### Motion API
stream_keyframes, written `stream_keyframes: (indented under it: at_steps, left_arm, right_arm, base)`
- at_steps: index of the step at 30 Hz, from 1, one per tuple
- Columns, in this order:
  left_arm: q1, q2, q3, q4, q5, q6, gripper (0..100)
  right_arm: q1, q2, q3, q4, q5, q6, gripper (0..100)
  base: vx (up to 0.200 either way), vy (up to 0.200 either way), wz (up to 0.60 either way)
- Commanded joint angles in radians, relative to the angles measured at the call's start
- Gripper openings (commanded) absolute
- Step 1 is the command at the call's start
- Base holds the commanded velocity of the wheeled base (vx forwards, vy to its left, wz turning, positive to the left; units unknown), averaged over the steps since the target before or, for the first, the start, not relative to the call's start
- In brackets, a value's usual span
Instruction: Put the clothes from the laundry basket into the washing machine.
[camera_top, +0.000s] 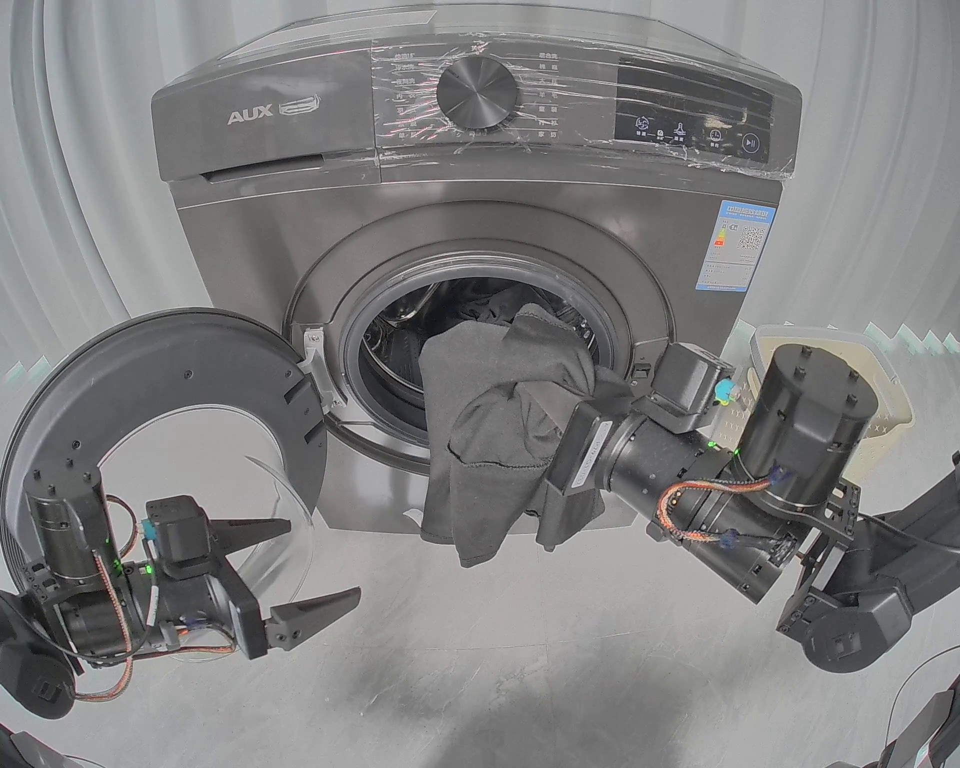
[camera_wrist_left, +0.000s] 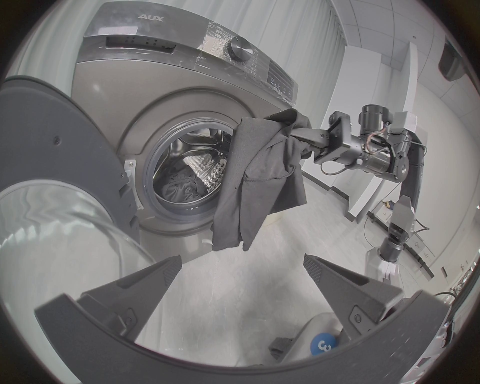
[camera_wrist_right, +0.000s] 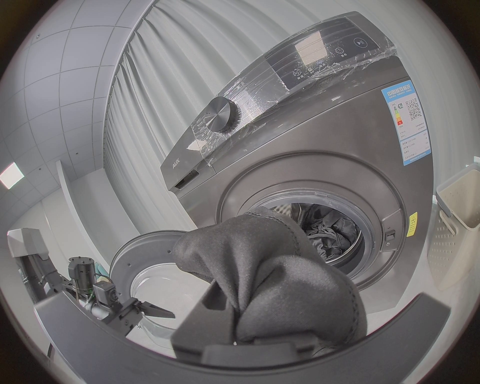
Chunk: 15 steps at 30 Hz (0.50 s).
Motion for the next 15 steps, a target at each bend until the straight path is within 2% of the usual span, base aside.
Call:
stream_keyframes:
  at_steps: [1, 8, 15]
  left_arm:
    - [-0.035, 0.176, -0.039, -0.103, 0.046, -0.005, 100]
    - [-0.092, 0.3, -0.056, -0.203, 0.11, -0.007, 100]
    - [-0.11, 0.388, -0.09, -0.254, 0.115, -0.02, 100]
  right_arm:
    - [0.005, -0.01, 0.009, 0.001, -0.003, 0.0, 0]
    - [0.005, -0.022, 0.018, -0.004, -0.003, 0.001, 0]
    - [0.012, -0.024, 0.017, -0.005, -0.003, 0.0, 0]
  base:
    - [0.0, 0.0, 0.0]
    - [0.0, 0.0, 0.0]
    - [0.0, 0.0, 0.0]
